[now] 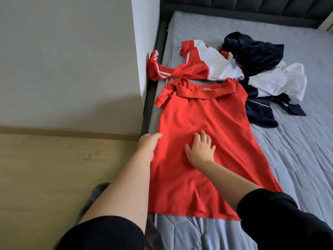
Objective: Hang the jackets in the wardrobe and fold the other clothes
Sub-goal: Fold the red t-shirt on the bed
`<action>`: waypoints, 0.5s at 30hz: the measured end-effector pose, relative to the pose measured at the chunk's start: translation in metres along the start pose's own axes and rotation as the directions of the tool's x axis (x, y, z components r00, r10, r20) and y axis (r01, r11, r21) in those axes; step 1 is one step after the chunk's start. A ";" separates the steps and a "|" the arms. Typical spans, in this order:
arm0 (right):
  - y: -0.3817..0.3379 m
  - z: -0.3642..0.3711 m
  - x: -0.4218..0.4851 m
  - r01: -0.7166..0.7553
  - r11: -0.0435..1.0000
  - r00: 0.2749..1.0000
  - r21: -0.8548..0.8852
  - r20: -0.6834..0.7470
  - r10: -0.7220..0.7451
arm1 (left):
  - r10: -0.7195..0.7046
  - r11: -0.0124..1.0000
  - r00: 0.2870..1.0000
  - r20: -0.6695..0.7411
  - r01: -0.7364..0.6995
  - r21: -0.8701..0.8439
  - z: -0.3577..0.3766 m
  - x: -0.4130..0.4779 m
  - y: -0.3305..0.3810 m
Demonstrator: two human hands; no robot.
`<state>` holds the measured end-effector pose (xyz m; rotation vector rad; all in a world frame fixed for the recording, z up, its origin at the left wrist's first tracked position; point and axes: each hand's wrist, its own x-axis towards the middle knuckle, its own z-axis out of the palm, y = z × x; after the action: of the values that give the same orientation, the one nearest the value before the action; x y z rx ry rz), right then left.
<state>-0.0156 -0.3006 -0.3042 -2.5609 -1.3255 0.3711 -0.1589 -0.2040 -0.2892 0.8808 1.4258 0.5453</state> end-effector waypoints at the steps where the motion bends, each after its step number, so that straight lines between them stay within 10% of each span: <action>1: -0.003 0.000 0.011 0.006 1.000 1.000 0.000 -0.003 -0.006 | -0.030 0.998 0.998 0.052 0.032 -0.054 0.001 0.007 0.005; 15: -0.009 -0.001 0.116 -0.133 0.984 0.891 -0.118 0.421 0.171 | -0.034 0.982 0.919 0.394 0.104 -0.158 0.031 0.059 0.054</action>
<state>0.0421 -0.2002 -0.3141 -2.7683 -1.2927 0.9813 -0.1125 -0.1321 -0.2854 0.7441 1.0240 0.4070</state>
